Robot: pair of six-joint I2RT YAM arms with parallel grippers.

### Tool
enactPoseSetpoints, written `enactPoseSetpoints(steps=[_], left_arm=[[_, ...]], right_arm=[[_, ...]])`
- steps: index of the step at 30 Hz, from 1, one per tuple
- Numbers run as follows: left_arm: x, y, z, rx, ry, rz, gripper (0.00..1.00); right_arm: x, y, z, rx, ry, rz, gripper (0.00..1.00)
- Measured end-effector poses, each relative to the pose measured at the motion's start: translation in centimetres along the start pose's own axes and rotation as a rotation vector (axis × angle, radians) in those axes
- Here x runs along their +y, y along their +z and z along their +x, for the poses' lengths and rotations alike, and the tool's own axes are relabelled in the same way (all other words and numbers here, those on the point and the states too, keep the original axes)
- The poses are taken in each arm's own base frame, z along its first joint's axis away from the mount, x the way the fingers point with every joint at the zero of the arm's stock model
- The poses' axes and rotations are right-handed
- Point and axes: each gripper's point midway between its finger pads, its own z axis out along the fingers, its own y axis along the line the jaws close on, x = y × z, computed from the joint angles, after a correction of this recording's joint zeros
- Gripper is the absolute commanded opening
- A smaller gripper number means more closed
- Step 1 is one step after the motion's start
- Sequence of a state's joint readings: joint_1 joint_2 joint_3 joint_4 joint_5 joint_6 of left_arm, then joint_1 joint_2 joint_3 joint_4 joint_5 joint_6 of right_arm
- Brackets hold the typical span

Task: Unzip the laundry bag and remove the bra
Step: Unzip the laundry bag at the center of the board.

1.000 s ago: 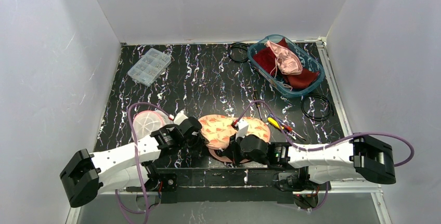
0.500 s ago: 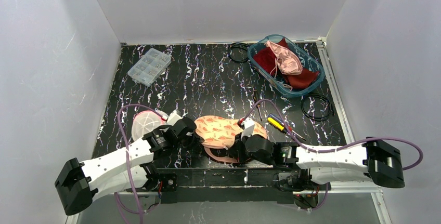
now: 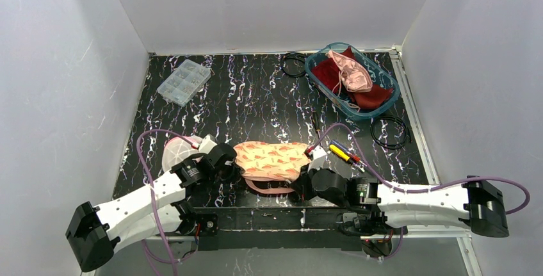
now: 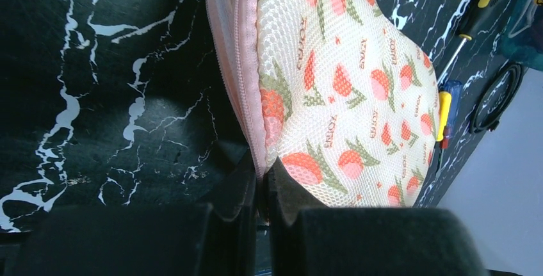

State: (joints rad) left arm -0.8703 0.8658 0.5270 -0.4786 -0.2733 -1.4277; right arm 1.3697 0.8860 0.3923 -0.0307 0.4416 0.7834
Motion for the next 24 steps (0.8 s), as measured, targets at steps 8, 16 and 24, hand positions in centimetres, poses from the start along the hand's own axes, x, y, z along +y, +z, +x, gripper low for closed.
enactPoseSetpoints(steps=[8,16,24], left_arm=[[0.3,0.3,-1.1,-0.027,0.025,-0.028,0.09],[-0.2,0.5,-1.5,0.003,0.111,-0.038,0.76],[-1.9,-2.5,0.4,0.118,0.138,0.114,0.87]], right_arm=[[-1.9,-0.1,1.1,0.014,-0.003,0.059,0.01],[-1.9,0.0,1.4,0.021,-0.008,0.049,0.01],[-0.9,1.1,2.3,0.054,-0.031,0.013,0.01]])
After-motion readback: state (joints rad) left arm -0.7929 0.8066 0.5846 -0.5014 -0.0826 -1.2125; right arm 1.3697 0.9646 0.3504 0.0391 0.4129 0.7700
